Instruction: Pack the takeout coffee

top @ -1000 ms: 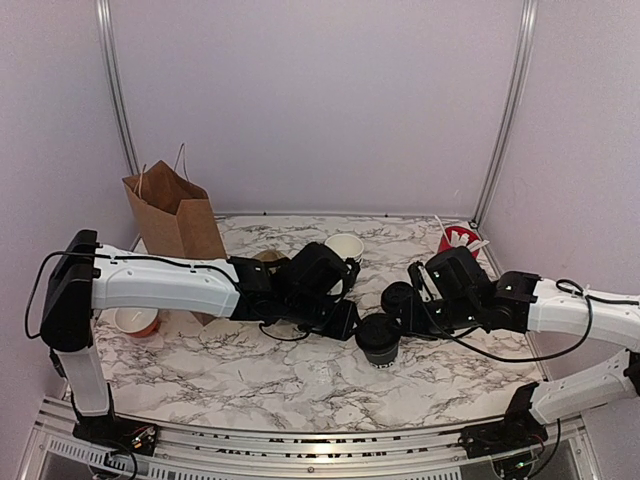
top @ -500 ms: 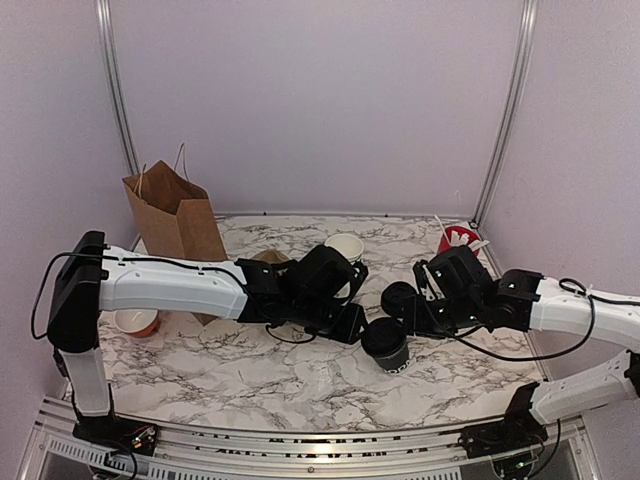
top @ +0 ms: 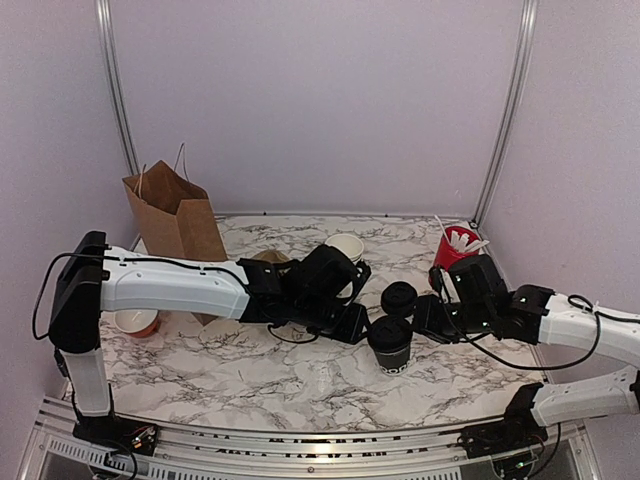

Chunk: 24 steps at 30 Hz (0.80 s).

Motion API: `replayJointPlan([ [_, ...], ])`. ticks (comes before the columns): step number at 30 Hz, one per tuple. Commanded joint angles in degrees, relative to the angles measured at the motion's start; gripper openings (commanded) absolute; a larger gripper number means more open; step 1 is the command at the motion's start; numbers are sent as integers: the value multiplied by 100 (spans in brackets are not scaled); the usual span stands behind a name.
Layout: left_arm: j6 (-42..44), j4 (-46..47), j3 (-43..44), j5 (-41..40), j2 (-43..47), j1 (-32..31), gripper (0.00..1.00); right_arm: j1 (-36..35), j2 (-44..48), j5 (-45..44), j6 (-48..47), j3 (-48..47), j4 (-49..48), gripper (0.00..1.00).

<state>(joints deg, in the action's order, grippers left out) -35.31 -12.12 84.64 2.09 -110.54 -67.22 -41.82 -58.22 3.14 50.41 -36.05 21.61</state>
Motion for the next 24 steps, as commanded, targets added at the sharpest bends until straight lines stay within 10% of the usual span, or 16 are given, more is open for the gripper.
replayJointPlan([
  [1,95,-107,200,62,-48,-91,26,34,32,-343,50,-24,404,54],
  [24,566,-1580,1744,-973,-1092,-432,36,34,791,-113,-103,-47,507,63],
])
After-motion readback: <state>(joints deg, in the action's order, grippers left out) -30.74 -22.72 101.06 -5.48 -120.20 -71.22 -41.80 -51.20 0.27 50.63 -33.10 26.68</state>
